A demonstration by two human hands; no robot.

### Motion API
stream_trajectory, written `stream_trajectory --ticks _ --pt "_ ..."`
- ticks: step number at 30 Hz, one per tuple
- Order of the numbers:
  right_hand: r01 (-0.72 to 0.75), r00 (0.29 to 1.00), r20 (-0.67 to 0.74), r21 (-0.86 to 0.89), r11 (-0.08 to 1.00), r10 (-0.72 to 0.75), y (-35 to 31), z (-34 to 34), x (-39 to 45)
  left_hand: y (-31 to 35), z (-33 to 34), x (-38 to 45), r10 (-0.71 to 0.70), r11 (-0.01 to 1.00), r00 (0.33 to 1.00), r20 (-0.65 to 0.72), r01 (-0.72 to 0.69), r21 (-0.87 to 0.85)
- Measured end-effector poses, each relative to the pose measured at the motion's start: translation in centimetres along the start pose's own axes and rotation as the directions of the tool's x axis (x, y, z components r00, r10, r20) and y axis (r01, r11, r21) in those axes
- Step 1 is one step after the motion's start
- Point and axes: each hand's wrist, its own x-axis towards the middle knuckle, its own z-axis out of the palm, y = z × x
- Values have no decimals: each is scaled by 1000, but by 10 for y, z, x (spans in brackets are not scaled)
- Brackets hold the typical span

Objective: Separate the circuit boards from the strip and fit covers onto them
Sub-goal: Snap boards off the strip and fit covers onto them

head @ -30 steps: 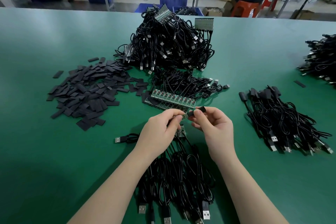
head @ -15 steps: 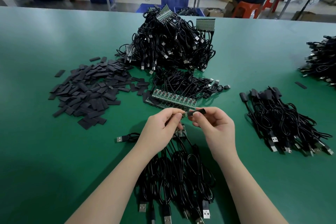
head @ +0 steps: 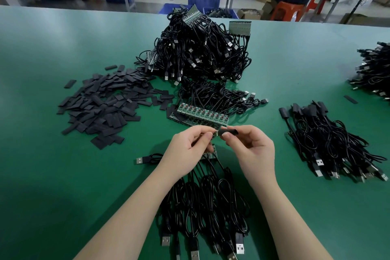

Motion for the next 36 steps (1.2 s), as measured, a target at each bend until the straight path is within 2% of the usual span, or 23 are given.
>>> stream_trajectory --ticks 4,12,17,24,28,33,36 --pt "36 999 19 -17 999 -36 -2 0 -1 1 -2 -1 -2 1000 1000 19 2 -9" --pt "-24 998 56 -1 1000 24 -2 -2 3 2 -1 0 18 999 1000 22 -17 -41" --pt "-95 992 80 21 995 93 -2 -1 3 0 -1 -2 31 1000 999 27 -31 0" --pt "-193 980 71 106 975 186 1 0 4 4 2 -4 82 992 995 -61 -76 98" --pt "-214 977 36 126 969 211 4 1 4 5 4 -4 79 990 996 -34 -74 120" --pt "-245 968 -2 204 948 251 2 1 4 5 2 -5 60 985 996 72 -71 155" --pt "-254 966 3 195 947 259 2 2 3 3 3 -5 62 971 997 47 -71 227"
